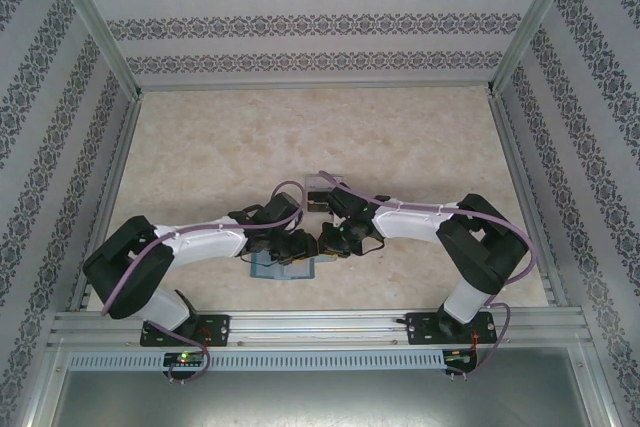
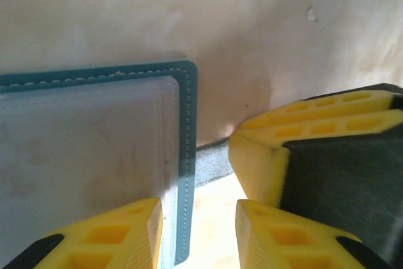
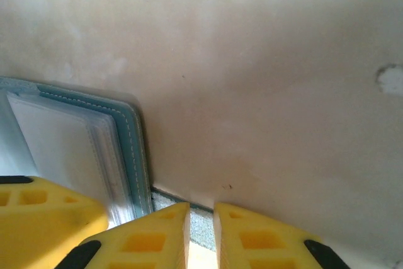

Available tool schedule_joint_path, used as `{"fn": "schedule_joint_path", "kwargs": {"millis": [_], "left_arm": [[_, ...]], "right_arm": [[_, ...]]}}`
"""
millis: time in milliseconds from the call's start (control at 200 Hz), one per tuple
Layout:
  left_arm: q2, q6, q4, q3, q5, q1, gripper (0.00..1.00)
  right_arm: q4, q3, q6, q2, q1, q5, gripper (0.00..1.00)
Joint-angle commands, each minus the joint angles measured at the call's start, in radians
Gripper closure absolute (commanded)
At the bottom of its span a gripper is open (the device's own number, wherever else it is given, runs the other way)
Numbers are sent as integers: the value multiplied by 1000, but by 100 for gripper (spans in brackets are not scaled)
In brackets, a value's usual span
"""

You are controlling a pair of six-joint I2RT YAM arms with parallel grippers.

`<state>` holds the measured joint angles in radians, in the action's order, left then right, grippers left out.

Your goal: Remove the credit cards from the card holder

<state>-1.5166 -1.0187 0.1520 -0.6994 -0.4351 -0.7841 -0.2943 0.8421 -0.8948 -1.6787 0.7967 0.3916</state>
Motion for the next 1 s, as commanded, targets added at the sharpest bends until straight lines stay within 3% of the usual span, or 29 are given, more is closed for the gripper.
{"fn": "schedule_joint_path", "kwargs": {"millis": [0, 450, 994], "left_arm": [[-8, -16, -4, 8, 34, -21, 62], [89, 79, 325, -28, 202, -33, 61], [27, 201, 661, -202, 426, -65, 56]], "right_arm": [[-16, -27, -7, 3, 12, -15, 80], [-13, -43, -12, 10, 12, -23, 80], [-26, -58, -5, 29, 13, -39, 80]]}}
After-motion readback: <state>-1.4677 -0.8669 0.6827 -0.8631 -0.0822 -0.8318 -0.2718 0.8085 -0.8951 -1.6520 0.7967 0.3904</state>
